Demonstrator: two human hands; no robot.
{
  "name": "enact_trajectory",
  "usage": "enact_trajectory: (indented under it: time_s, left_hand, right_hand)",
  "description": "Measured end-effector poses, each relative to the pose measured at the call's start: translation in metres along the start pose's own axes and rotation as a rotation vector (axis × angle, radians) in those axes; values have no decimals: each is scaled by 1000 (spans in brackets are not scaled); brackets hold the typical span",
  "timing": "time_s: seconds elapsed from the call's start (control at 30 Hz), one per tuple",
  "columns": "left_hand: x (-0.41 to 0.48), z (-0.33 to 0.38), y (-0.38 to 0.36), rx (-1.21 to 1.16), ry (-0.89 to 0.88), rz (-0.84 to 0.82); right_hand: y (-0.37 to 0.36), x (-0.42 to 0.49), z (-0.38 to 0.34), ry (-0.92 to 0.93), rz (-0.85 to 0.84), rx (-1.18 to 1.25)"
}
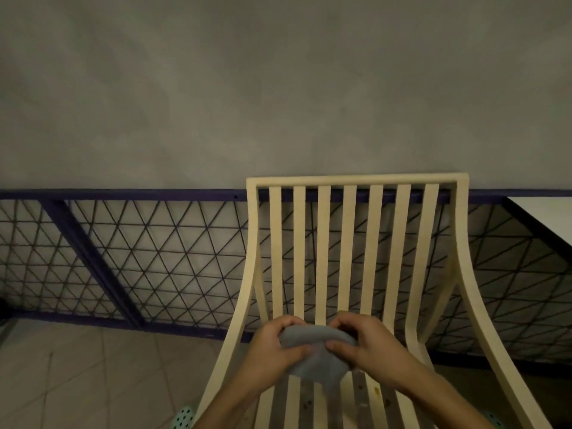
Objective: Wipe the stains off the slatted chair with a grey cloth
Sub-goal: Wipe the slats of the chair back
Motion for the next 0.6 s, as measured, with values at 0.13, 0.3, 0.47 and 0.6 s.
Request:
enact_trajectory:
  time_s: [0.13, 0.3, 0.47, 0.6]
  left_hand:
    - [28, 5, 9, -184, -42, 16]
    - [81, -8, 46, -539, 43, 207]
    - [143, -15, 81, -649, 24, 433]
    - [167, -39, 69, -773, 84, 520]
  right_hand:
    - [4, 32, -19, 60, -51, 20]
    - [30, 94, -46, 157, 64, 124]
    - [93, 158, -94, 445, 390, -125]
    - [120, 209, -153, 821, 523, -470]
Point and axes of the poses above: each hand's wrist, its own x-axis towards the middle knuckle, its own y-axis out of the back of the hand, z = x × y, the point moved 6 cm from there along x, towards the middle knuckle, and after that the axes turned 7 degrees about -y, right-handed, at the moved point
